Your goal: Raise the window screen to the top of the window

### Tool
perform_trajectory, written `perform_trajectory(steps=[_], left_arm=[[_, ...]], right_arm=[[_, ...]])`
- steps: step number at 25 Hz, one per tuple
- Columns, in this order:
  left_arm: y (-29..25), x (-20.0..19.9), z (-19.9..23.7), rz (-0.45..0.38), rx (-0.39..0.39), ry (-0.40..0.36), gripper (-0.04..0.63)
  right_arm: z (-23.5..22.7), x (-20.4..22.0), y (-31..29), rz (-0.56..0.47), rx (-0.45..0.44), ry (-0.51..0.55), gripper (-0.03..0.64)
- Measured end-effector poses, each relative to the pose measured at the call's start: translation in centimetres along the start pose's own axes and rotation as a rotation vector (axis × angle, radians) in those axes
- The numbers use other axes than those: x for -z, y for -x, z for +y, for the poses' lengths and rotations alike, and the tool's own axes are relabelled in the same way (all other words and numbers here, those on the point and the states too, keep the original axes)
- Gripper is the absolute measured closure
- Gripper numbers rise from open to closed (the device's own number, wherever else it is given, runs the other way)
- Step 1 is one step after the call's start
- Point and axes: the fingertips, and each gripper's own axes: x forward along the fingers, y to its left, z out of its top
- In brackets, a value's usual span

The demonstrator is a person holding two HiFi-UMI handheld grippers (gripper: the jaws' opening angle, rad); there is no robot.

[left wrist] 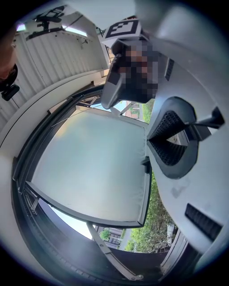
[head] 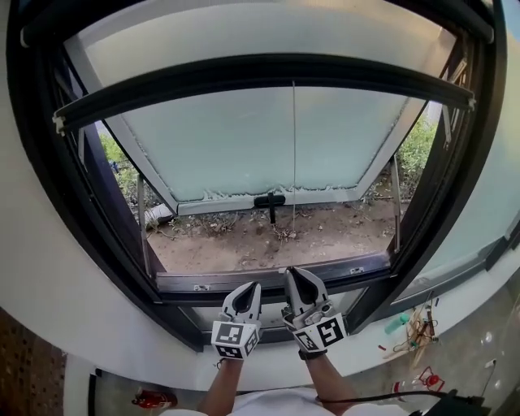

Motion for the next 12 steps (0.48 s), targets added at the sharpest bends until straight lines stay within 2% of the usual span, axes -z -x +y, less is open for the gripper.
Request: perform_trajectory(steps=[6, 12], left_arm=[[0.6, 0.5, 0.9, 0.008, -0.029, 0.010, 0.594], [0.7, 1.0, 0.6, 0.023, -0.015, 0.018, 0.594]], right_arm=[[0.7, -4.8, -1.7, -0.102, -0.027, -0.039, 0.615], [1.6, -9.9, -3.7, -0.215, -0.078, -0.042, 0.614]])
